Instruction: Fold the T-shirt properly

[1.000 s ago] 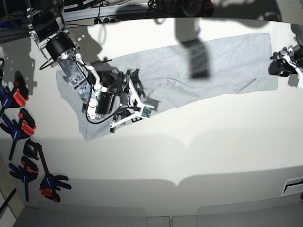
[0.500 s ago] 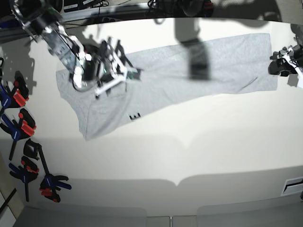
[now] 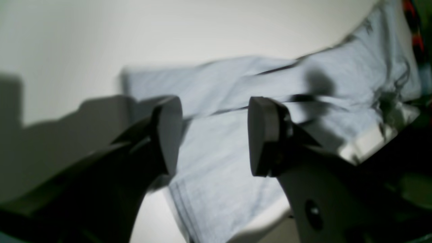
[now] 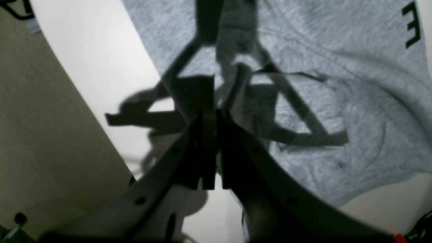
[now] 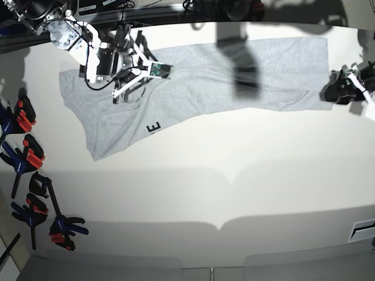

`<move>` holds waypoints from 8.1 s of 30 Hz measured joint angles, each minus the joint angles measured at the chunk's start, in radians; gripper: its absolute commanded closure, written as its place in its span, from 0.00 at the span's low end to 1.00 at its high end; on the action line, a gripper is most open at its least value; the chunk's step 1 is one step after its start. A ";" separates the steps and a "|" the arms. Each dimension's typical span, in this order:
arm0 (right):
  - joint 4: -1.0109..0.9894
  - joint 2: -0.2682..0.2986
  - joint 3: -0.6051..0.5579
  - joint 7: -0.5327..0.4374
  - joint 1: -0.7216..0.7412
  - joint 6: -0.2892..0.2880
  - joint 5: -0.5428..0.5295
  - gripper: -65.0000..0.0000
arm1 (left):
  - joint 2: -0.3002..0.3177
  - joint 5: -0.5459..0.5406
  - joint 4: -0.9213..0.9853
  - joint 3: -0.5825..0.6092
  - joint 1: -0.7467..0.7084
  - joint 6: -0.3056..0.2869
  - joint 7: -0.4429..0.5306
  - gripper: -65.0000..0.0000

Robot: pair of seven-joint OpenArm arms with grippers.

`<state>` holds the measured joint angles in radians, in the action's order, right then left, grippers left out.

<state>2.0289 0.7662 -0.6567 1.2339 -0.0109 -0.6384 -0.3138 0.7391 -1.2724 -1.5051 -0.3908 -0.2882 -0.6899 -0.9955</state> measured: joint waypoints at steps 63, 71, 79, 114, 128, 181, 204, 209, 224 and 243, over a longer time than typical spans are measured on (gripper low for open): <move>-0.668 -0.504 0.759 -0.394 0.019 0.329 0.033 0.67 | -0.262 0.774 0.196 -0.002 0.103 0.129 0.317 0.55; -0.661 -0.656 0.764 -0.397 0.031 0.341 0.103 0.67 | -0.261 0.806 0.206 -0.002 0.225 0.166 0.164 0.55; -0.661 -0.701 0.764 -0.410 0.040 0.341 0.101 0.67 | -0.260 0.834 0.212 -0.002 0.253 0.140 0.156 0.55; -0.362 -0.723 0.756 0.040 0.238 0.056 -0.080 0.61 | 0.010 0.409 0.235 0.011 0.357 0.212 -0.100 0.33; 0.131 -0.722 0.756 -0.005 -0.137 0.016 -0.073 0.61 | 0.009 0.631 0.497 0.010 0.354 0.187 0.067 0.33; 0.244 -0.722 0.756 -0.002 -0.189 0.016 -0.076 0.61 | -0.120 0.447 0.465 -0.002 0.274 0.053 0.119 1.00; 0.275 -0.722 0.756 -0.093 -0.013 0.090 0.099 0.61 | -0.421 0.649 -0.252 -0.002 0.115 0.262 0.179 1.00; 0.275 -0.722 0.756 -0.104 -0.014 0.090 0.082 0.61 | -0.556 0.671 -0.252 -0.002 0.113 0.263 0.079 1.00; 0.275 -0.722 0.756 -0.148 -0.014 0.090 0.082 0.61 | -0.675 0.556 -0.252 -0.004 0.112 0.264 0.053 0.88; 0.275 -0.722 0.756 -0.314 0.018 0.090 0.258 0.61 | -0.592 0.352 -0.299 0.104 0.187 0.061 -0.090 0.34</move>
<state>2.3043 0.0444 0.0994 0.9199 0.0067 -0.5484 -0.0555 0.1471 -0.9203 -1.8042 -0.2867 -0.1009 -0.6289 -1.0859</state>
